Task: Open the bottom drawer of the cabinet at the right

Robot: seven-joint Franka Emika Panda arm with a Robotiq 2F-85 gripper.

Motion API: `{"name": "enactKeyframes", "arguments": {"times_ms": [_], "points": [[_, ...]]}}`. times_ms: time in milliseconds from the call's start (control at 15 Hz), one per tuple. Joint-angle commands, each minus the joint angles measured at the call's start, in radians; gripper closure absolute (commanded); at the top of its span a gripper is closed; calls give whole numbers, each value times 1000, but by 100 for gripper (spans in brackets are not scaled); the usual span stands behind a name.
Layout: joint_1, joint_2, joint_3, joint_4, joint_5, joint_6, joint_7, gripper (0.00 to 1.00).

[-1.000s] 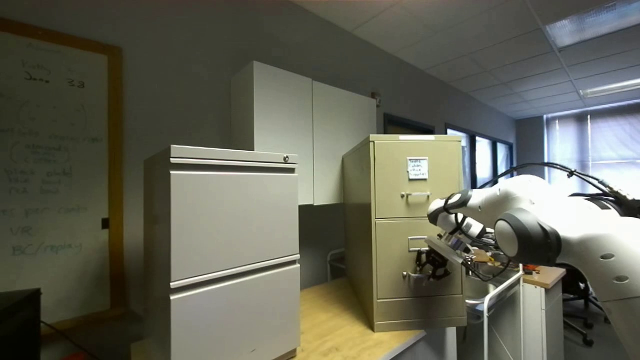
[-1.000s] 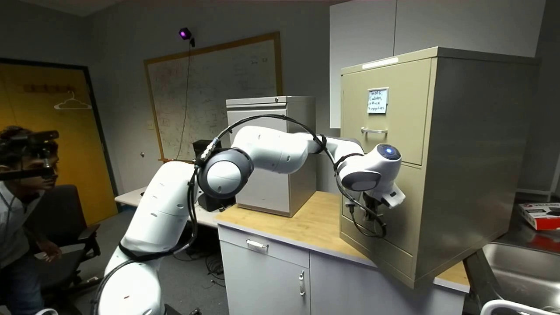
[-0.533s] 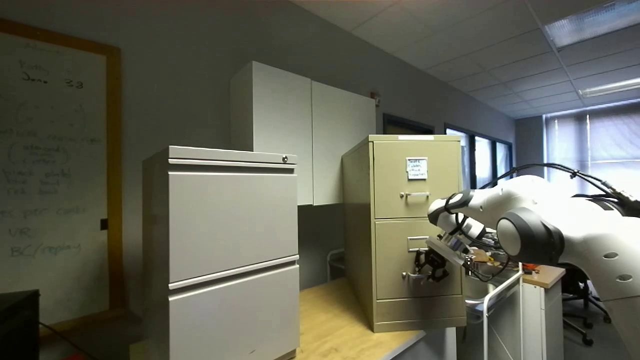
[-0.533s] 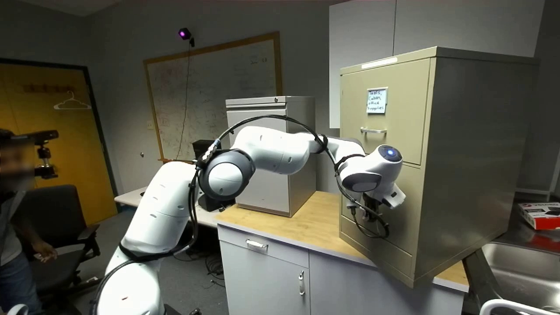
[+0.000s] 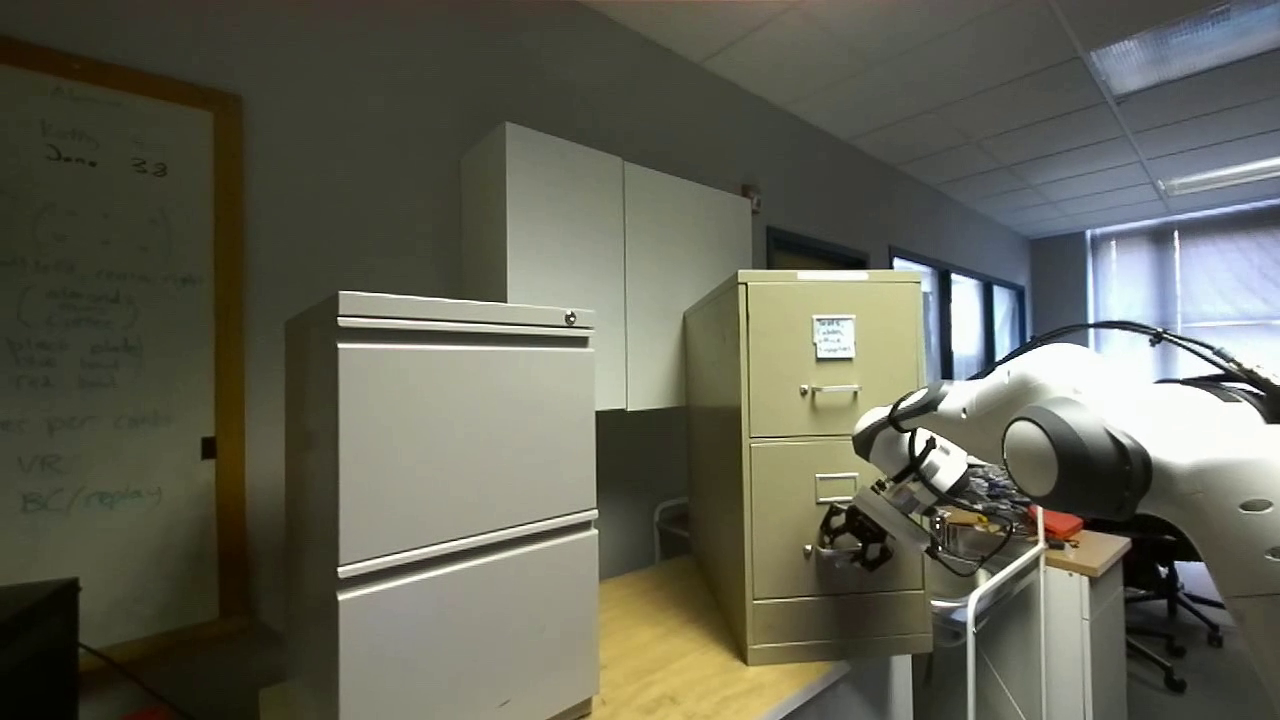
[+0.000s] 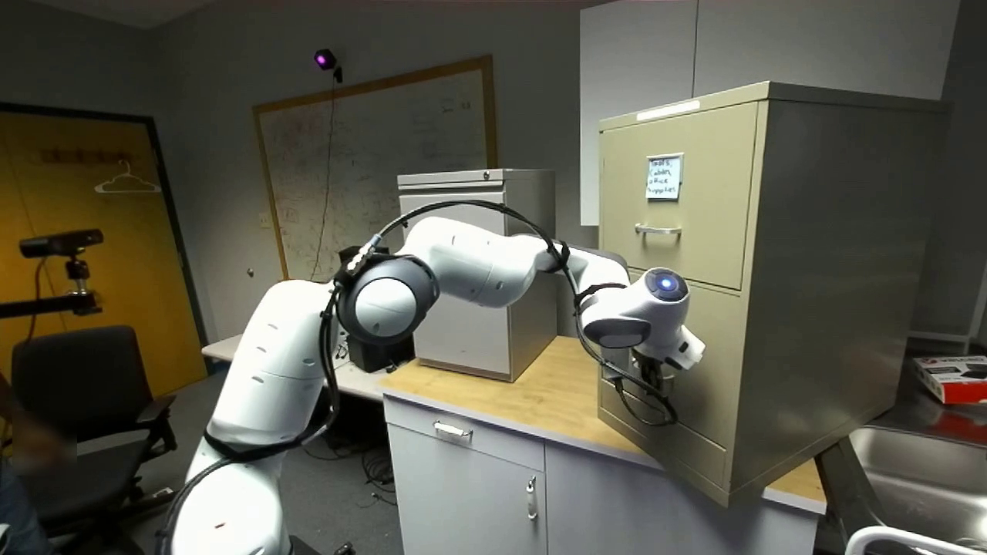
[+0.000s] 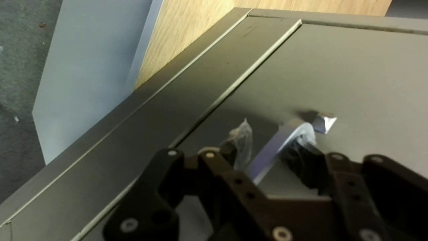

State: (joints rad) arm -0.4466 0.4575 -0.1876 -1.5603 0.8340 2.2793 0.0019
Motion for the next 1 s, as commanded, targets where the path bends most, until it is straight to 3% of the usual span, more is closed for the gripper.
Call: {"name": "enactKeyframes", "arguments": {"times_ms": [0, 467, 933], "points": [[33, -79, 68, -163, 80, 27, -147, 91], [22, -155, 82, -325, 321, 154, -430, 91], [53, -210, 59, -400, 462, 201, -549, 91]]}}
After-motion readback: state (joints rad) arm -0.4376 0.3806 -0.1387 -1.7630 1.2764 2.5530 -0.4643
